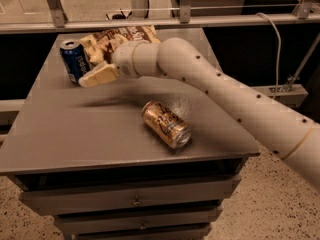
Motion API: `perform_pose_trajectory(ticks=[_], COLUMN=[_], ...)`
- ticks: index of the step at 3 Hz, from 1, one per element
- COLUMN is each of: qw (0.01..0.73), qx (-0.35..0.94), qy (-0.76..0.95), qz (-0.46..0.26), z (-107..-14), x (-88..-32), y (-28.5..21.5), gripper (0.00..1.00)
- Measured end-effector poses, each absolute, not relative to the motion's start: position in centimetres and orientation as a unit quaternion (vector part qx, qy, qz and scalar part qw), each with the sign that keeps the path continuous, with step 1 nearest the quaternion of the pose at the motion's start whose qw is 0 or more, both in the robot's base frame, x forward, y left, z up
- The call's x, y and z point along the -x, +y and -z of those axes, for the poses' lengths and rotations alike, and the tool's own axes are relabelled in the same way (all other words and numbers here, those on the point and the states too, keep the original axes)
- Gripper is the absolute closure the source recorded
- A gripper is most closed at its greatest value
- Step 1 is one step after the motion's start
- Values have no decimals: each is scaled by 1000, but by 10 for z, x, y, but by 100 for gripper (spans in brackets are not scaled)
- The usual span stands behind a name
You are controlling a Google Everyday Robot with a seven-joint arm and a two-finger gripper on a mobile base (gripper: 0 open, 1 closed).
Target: Place pepsi can upright
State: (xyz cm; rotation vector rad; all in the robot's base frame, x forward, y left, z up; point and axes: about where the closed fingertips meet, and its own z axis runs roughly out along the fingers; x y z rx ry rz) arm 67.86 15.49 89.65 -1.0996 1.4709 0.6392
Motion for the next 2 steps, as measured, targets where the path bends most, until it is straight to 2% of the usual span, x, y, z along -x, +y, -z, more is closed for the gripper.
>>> perform_pose_trajectory(ticks=[2], qw=[611], qx=[412], qy=[638], qz=[-222], z=[-955], x=[-681], y=[13], gripper=[0])
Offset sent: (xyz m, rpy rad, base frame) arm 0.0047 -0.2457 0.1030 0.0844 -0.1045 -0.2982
